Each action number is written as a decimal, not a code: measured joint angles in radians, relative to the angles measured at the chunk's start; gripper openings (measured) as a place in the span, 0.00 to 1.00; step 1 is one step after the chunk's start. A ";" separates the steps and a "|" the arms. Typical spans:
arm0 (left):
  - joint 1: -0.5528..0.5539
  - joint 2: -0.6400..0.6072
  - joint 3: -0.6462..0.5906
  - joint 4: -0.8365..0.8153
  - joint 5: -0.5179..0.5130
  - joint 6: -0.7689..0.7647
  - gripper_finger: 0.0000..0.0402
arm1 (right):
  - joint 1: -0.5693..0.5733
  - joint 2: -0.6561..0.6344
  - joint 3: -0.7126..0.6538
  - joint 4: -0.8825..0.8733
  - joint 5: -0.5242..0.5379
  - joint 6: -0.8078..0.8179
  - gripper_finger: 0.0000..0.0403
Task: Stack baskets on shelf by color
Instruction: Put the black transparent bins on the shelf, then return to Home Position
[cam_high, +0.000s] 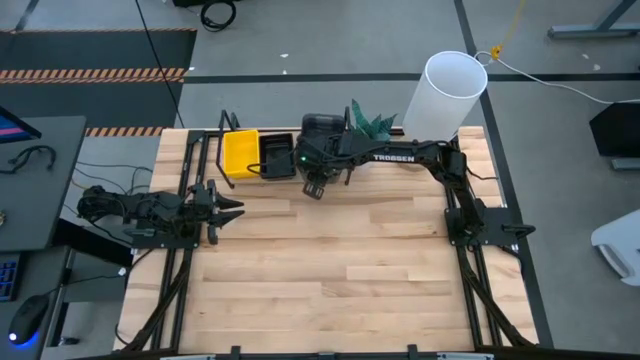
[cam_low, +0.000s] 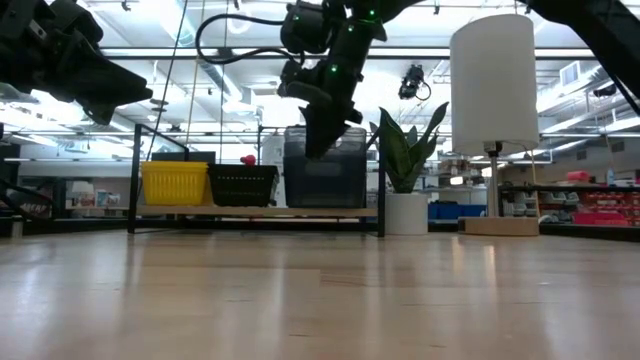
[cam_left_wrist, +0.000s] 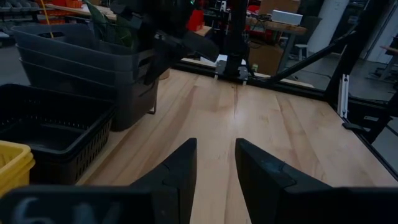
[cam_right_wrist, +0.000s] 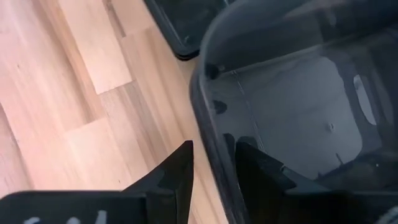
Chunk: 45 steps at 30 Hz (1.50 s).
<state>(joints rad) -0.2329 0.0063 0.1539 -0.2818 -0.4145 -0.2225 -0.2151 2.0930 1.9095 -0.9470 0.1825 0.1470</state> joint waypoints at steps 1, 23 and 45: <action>0.000 0.000 0.000 0.000 0.000 0.000 0.29 | 0.003 0.000 0.000 0.000 0.000 -0.008 0.31; 0.000 0.000 0.000 -0.001 0.000 0.000 0.29 | 0.036 -0.217 0.002 -0.006 0.009 -0.054 0.61; 0.000 0.000 0.000 0.000 0.000 0.000 0.29 | 0.231 -0.683 -0.384 0.181 0.226 0.041 0.61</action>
<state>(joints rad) -0.2329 0.0063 0.1543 -0.2821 -0.4145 -0.2226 0.0158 1.4095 1.5256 -0.7656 0.4085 0.1884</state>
